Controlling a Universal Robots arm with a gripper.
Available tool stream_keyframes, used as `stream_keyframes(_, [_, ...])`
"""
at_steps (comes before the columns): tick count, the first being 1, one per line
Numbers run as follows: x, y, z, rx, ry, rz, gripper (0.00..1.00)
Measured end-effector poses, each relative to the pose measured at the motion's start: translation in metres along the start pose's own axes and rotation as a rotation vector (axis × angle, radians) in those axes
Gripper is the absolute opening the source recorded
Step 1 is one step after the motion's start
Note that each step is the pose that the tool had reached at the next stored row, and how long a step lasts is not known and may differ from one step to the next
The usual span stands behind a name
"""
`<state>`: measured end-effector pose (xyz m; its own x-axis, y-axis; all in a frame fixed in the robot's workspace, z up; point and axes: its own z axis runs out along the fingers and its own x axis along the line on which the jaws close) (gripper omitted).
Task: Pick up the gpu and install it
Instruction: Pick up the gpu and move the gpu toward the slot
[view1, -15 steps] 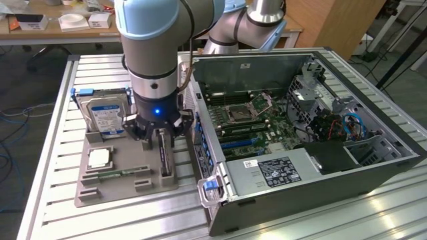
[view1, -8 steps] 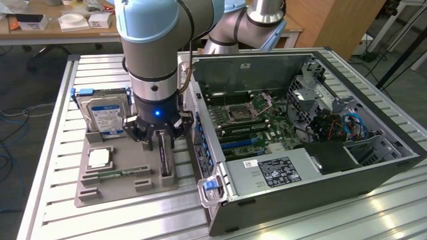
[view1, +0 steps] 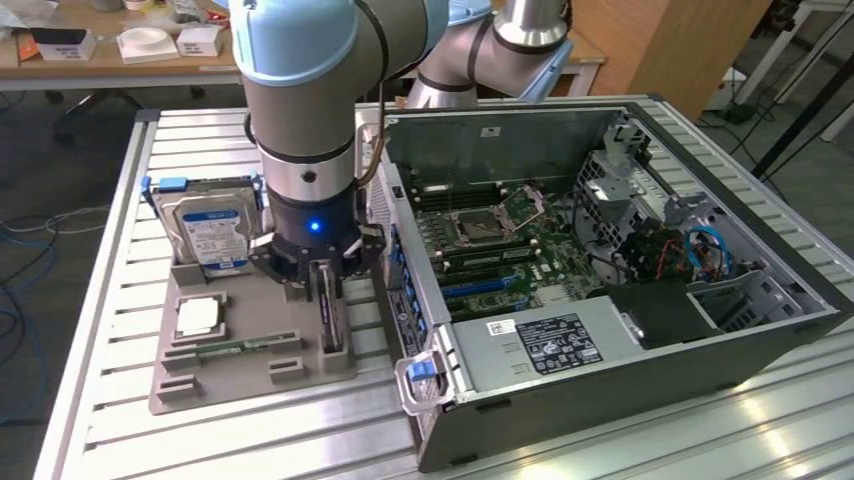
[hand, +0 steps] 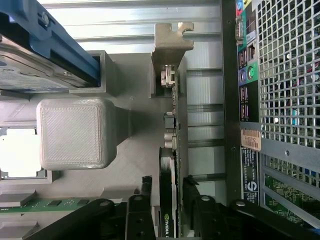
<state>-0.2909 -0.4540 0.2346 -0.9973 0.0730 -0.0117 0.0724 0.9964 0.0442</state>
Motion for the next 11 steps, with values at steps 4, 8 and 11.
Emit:
stream_keyframes(4, [0.0000,0.0000,0.0000,-0.0001,0.0000,0.000,0.30])
stream_keyframes(8, [-0.0036,0.0002,0.0001,0.0001,0.0019,0.000,0.30])
stream_keyframes(11, [-0.0039,0.0003,0.0001,0.0000,0.0021,0.000,0.30])
